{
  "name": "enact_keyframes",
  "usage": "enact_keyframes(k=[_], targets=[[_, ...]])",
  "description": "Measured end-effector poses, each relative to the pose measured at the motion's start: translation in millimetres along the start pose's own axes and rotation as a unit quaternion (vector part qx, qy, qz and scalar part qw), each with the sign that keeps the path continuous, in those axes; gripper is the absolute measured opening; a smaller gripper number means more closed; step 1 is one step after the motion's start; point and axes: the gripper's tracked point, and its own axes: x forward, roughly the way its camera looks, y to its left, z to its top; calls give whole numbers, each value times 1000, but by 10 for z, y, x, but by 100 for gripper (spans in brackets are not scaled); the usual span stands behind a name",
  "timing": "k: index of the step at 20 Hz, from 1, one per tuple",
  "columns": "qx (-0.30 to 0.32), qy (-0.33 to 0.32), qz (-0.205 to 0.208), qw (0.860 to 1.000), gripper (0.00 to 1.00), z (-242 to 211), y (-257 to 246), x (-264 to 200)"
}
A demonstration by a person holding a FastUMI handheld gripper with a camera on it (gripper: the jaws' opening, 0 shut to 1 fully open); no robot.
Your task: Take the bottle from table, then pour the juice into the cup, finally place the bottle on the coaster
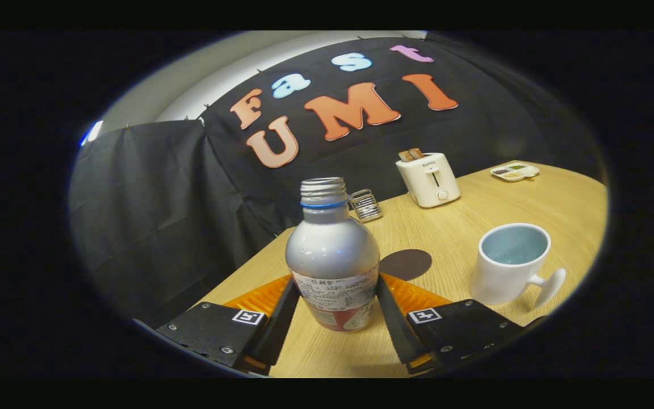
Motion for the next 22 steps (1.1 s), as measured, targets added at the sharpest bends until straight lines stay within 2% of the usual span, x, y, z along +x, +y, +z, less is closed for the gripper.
enact_keyframes(k=[10, 15, 22], targets=[[143, 11, 36, 989, 75, 33, -41, -63], [242, 5, 72, 967, 75, 143, -5, -82], [336, 6, 84, 938, 75, 197, -105, -123]])
